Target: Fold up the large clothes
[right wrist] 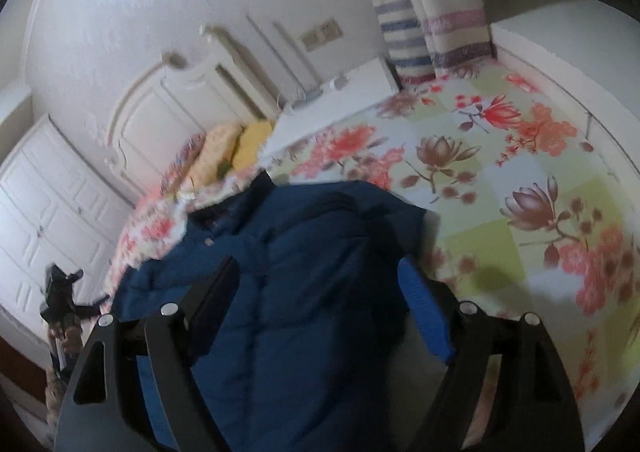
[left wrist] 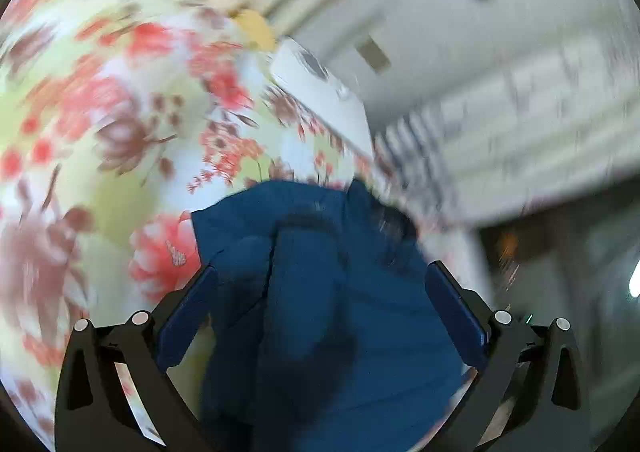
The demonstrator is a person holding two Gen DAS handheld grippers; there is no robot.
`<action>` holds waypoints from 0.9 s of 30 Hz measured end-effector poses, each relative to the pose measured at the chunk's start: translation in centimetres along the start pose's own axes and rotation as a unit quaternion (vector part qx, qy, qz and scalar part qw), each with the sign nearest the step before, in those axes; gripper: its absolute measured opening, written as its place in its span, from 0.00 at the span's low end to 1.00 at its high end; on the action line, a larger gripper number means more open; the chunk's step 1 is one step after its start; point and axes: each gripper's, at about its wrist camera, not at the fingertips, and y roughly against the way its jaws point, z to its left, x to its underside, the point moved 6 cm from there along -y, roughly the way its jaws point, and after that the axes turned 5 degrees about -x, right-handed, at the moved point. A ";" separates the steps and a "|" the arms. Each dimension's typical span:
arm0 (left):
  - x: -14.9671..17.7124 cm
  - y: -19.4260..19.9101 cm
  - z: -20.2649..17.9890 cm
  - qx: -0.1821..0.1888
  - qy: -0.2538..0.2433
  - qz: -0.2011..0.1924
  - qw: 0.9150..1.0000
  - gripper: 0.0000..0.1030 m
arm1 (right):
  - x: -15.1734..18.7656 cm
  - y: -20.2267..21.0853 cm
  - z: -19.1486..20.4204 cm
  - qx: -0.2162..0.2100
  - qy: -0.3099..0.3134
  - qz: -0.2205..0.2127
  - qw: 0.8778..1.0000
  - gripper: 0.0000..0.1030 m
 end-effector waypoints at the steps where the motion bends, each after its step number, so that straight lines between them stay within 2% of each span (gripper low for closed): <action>1: 0.2 -0.8 -0.9 -0.012 -0.030 0.006 0.999 0.96 | -0.1 -0.5 -0.1 0.004 0.012 0.008 1.000 0.78; 4: 1.6 -2.4 -1.9 -0.031 -0.116 0.033 0.992 0.96 | -0.3 -1.7 0.4 -0.009 0.034 0.029 0.999 0.78; 6: 1.5 -3.9 -2.1 -0.047 -0.140 0.045 0.988 0.96 | -0.4 -2.5 0.6 -0.006 0.046 0.042 0.998 0.78; 8: 2.0 -4.3 -1.4 -0.052 -0.145 0.055 0.987 0.96 | -0.3 -3.3 0.7 -0.007 0.055 0.055 0.997 0.78; 12: 0.5 -6.6 -0.3 -0.050 -0.121 0.066 0.989 0.96 | -0.5 -5.0 0.6 -0.011 0.064 0.079 0.995 0.78; 14: -0.1 -7.4 -0.4 -0.043 -0.115 0.065 0.990 0.94 | -0.6 -5.7 0.7 -0.015 0.068 0.084 0.994 0.74; 15: -0.3 -7.6 -0.4 -0.041 -0.116 0.065 0.990 0.86 | -0.6 -5.8 0.9 -0.018 0.072 0.086 0.994 0.67; 17: 0.0 -8.0 -0.6 -0.058 -0.132 0.065 0.987 0.56 | -0.7 -5.8 1.2 -0.012 0.086 0.079 0.993 0.56; 18: 0.3 -8.1 -0.8 -0.070 -0.147 0.063 0.985 0.43 | -0.7 -5.6 1.6 -0.015 0.097 0.071 0.993 0.38; 19: 0.5 -7.8 -1.2 -0.082 -0.166 0.049 0.982 0.24 | -0.6 -5.1 2.1 -0.019 0.107 0.061 0.992 0.20; 21: 0.8 -6.4 -2.0 -0.097 -0.180 0.020 0.979 0.18 | -0.7 -2.9 3.9 -0.002 0.138 0.028 0.990 0.13; 22: 0.7 -4.1 -3.2 -0.097 -0.190 -0.013 0.977 0.17 | -1.0 -1.6 5.0 0.001 0.151 0.012 0.988 0.11; 24: -0.2 -1.2 -5.2 -0.081 -0.199 -0.049 0.975 0.17 | -2.5 1.1 7.4 -0.007 0.169 -0.020 0.985 0.11; 25: -1.3 0.5 -6.8 -0.075 -0.204 -0.070 0.974 0.17 | -3.9 2.2 8.5 -0.001 0.175 -0.038 0.984 0.11; 27: -4.5 1.7 -8.4 -0.098 -0.203 -0.096 0.970 0.17 | -7.0 2.6 9.2 0.009 0.162 -0.057 0.985 0.11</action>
